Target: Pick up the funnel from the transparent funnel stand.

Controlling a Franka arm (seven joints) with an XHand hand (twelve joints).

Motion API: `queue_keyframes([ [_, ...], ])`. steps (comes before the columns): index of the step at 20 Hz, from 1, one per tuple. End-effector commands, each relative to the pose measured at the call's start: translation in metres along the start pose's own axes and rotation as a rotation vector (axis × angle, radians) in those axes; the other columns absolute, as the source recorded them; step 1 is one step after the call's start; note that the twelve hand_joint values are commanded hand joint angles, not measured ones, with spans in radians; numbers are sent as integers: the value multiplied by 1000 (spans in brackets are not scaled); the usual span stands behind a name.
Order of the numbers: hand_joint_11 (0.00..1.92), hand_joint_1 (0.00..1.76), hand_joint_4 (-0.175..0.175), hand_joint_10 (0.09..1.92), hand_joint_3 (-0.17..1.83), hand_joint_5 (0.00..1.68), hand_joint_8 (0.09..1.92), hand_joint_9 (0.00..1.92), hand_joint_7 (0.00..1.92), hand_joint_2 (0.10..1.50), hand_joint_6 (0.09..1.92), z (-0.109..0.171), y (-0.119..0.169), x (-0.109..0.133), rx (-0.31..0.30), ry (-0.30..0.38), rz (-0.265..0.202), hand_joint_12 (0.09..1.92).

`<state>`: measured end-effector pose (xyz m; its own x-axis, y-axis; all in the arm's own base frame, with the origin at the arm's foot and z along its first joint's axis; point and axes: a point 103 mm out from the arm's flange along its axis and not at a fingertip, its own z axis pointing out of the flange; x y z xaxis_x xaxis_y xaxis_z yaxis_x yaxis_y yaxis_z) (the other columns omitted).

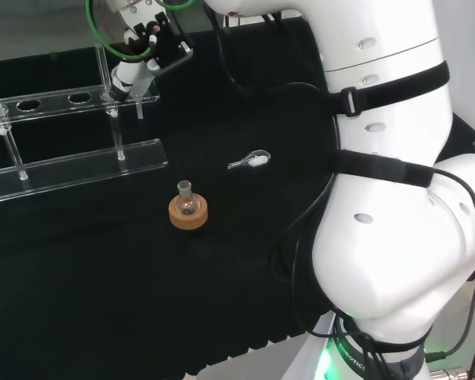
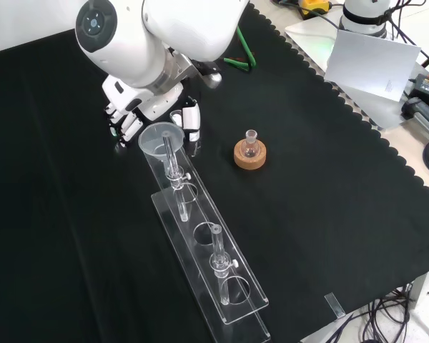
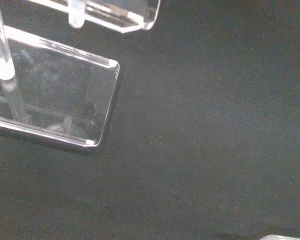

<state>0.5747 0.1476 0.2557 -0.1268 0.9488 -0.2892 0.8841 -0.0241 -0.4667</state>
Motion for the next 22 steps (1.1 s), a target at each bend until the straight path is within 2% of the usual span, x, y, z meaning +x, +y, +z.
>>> queue_keyframes([
  [1,0,468,-45,850,19,333,580,144,489,741,87,-3,0,4,-17,1,4,1381],
  [7,0,480,-37,811,20,414,554,233,601,750,87,-3,1,0,-36,22,4,1395],
  [22,0,576,-15,594,36,671,524,542,920,791,87,-10,-5,3,-101,34,42,1503],
])
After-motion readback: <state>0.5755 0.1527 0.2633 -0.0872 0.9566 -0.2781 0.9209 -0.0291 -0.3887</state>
